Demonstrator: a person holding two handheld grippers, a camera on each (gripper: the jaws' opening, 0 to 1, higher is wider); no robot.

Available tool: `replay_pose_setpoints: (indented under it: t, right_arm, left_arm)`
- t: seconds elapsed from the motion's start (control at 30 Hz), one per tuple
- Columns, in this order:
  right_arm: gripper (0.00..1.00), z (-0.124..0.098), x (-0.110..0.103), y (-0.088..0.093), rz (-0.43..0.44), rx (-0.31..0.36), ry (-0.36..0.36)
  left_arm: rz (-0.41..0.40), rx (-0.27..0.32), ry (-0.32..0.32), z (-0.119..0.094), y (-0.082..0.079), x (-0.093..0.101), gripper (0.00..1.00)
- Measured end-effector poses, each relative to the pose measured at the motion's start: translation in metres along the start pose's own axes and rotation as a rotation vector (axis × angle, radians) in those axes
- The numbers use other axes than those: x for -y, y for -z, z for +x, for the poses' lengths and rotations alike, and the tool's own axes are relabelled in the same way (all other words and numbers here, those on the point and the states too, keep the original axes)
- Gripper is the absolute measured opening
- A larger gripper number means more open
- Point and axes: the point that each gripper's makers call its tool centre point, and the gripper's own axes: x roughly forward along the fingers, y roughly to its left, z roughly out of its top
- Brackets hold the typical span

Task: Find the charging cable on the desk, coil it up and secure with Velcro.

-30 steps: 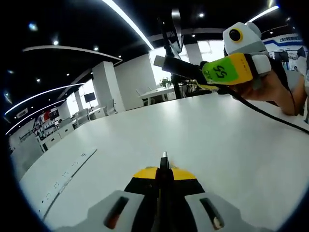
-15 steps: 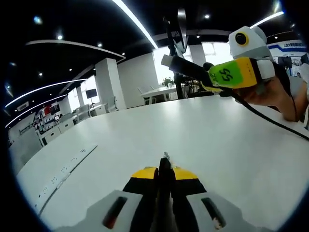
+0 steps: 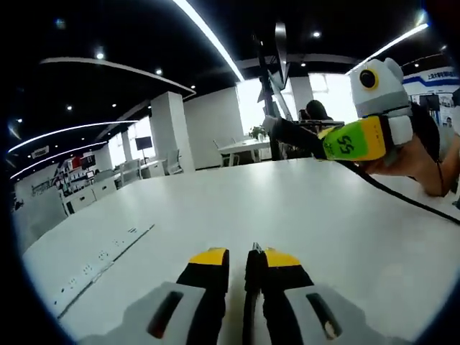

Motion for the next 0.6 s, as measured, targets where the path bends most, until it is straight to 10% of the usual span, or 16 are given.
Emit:
replay_pose_setpoints:
  t: [0.33,0.6]
  right_arm:
    - [0.05,0.000,0.000,0.003,-0.015,-0.014,0.001]
    - [0.05,0.003,-0.003,0.009,-0.054,-0.045,-0.003]
  left_arm:
    - [0.073,0.036,-0.019,-0.012,-0.021,-0.003,0.20]
    - [0.294,0.079,-0.057,-0.027,-0.045,-0.003,0.23]
